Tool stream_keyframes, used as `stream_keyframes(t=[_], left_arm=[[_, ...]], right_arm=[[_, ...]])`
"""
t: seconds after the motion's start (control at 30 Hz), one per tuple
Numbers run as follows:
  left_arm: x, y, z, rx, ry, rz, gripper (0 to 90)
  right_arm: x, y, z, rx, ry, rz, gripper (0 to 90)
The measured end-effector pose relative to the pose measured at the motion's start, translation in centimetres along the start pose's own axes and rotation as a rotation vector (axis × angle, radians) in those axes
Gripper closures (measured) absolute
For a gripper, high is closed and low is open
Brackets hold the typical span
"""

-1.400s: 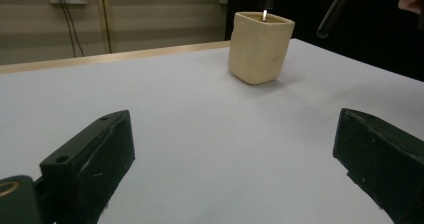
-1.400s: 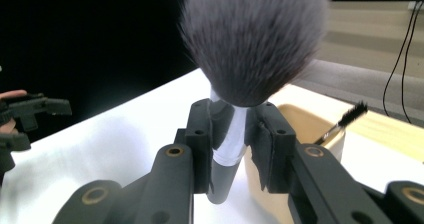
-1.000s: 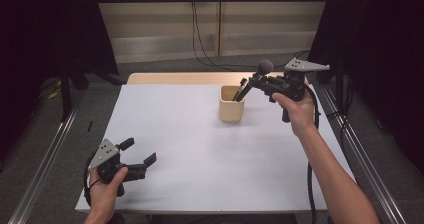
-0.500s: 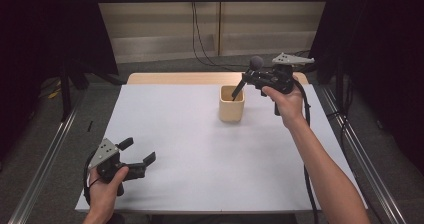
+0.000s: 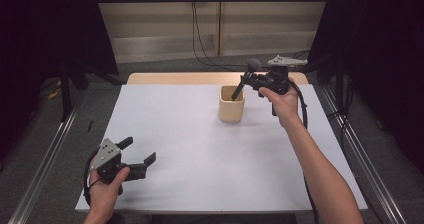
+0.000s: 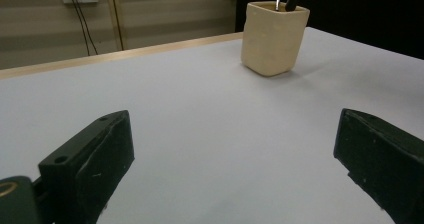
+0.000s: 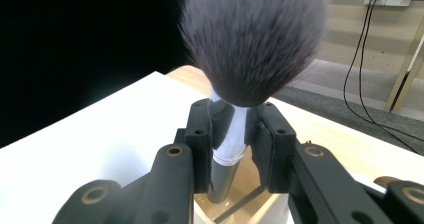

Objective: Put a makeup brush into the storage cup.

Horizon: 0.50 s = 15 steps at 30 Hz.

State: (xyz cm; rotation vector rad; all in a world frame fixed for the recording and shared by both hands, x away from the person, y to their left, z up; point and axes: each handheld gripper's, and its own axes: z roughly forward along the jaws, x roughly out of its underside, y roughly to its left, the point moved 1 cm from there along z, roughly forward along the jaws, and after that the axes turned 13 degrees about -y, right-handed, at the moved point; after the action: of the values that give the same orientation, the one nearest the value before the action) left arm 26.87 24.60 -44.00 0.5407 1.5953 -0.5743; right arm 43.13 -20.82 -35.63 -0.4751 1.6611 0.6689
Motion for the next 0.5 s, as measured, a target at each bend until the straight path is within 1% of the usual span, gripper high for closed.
stream_keyframes(t=[0.43,0.5], left_arm=[[0.0,-0.1,0.0,0.008,0.006,0.008,2.9],[0.0,-0.1,0.0,0.011,0.006,0.003,2.9]], right_arm=[[1.4,-0.2,1.2,-0.004,0.043,0.011,71.5],[1.6,-0.2,1.3,-0.001,0.049,0.011,71.5]])
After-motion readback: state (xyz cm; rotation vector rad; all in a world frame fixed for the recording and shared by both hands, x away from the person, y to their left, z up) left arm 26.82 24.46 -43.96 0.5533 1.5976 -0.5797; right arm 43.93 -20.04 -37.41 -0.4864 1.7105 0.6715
